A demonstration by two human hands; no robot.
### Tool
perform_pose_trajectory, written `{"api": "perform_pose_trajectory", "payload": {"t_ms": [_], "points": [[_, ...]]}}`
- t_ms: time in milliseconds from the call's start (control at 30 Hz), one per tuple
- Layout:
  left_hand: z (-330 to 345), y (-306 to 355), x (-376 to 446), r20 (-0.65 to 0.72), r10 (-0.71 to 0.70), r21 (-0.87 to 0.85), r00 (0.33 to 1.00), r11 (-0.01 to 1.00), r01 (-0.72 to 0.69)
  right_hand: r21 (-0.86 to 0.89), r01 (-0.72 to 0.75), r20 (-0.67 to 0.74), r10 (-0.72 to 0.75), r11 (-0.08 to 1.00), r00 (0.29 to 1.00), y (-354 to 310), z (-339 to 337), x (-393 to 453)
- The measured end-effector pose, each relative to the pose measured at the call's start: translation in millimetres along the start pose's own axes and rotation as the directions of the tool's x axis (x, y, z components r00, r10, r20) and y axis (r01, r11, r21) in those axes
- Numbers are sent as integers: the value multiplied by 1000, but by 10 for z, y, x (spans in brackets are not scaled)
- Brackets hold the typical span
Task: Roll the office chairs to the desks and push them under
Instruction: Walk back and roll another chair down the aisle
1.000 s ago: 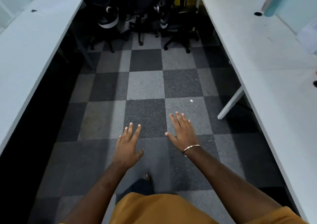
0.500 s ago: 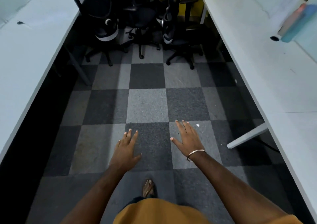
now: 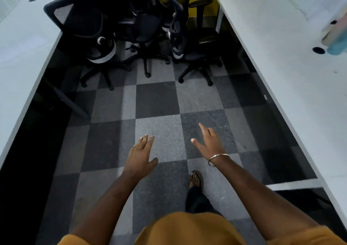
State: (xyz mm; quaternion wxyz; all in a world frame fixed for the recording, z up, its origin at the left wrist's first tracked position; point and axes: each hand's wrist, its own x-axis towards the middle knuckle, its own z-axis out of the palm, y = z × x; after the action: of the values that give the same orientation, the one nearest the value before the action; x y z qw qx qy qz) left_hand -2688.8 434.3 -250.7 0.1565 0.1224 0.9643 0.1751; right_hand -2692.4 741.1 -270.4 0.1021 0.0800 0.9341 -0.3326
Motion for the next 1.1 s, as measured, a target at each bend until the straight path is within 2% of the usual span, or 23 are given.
{"api": "perform_pose_trajectory", "payload": {"t_ms": [133, 233, 333, 433, 500, 700, 800, 1100], "points": [[-266, 234, 832, 1, -14, -51, 1000, 999, 14, 101, -59, 91, 49, 993, 995, -45, -375, 913], [-474, 341, 1433, -21, -31, -72, 999, 997, 29, 199, -81, 102, 61, 977, 993, -137, -646, 1619], [-702, 333, 2088, -57, -41, -106, 998, 994, 35, 393, -151, 80, 130, 907, 988, -360, -868, 2380], [-877, 209, 2644, -59, -37, -116, 998, 993, 30, 506, -321, 231, 232, 800, 945, -543, -955, 3047], [-949, 80, 2971, -50, -51, -120, 997, 992, 45, 529, -416, 321, 280, 740, 905, -651, -967, 3424], [-1370, -580, 4212, 22, -62, -118, 998, 991, 64, 500, -504, 365, 357, 704, 860, -1002, -967, 4685], [-1740, -854, 4783, 13, -33, -96, 999, 995, 34, 472, -496, 360, 354, 728, 863, -1289, -1075, 5269], [-2632, -1297, 6212, -43, -10, -117, 999, 993, 5, 568, -342, 210, 270, 749, 940, -2062, -1698, 7214]]}}
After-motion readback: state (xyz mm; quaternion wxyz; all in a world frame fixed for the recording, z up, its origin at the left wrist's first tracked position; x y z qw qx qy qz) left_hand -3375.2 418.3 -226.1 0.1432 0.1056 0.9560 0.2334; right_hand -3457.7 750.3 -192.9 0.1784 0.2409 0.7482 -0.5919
